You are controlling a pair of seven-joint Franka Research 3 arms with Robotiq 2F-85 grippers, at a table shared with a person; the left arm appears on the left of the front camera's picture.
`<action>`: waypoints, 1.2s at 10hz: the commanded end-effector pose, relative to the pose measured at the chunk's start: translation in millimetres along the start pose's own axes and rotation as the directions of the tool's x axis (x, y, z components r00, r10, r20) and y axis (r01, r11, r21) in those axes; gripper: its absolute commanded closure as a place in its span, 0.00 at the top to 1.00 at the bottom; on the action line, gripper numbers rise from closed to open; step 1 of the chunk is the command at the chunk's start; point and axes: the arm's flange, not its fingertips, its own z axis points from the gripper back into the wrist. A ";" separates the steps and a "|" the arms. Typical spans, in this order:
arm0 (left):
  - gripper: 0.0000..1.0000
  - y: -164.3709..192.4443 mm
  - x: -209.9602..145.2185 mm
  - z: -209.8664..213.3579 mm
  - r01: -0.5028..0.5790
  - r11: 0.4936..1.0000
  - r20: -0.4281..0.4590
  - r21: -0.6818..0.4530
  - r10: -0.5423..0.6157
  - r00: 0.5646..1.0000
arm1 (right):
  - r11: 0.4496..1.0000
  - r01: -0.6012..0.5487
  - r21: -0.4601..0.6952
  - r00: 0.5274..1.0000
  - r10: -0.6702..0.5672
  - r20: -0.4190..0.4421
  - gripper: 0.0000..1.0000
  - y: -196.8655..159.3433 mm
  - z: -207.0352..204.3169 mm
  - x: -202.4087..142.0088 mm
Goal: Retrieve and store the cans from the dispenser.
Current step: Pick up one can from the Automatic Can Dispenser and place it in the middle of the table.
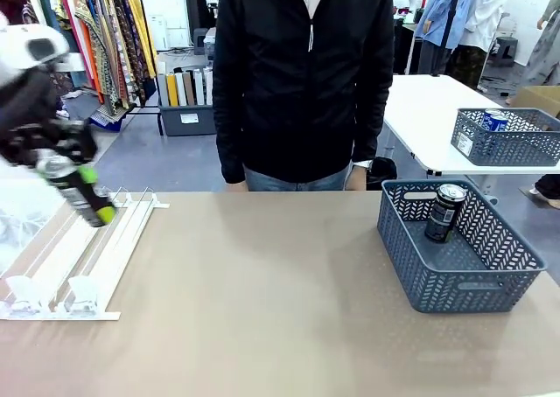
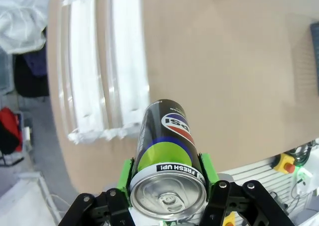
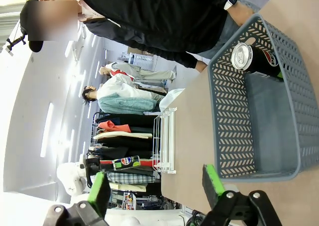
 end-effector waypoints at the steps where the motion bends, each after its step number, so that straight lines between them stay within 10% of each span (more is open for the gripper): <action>1: 0.00 -70.9 36.3 -11.2 0.089 0.996 0.003 -0.003 -0.089 0.996 | 1.000 0.000 0.009 1.000 0.000 0.005 1.00 2.4 0.9 0.5; 6: 0.00 -247.4 58.4 -123.1 0.284 0.959 -0.096 0.000 -0.283 0.954 | 1.000 0.000 0.009 1.000 0.000 0.005 1.00 2.4 0.9 0.5; 12: 0.00 -297.9 44.4 -208.0 0.340 0.939 -0.099 -0.041 -0.343 0.934 | 1.000 0.000 0.009 1.000 0.000 0.005 1.00 2.4 0.9 0.5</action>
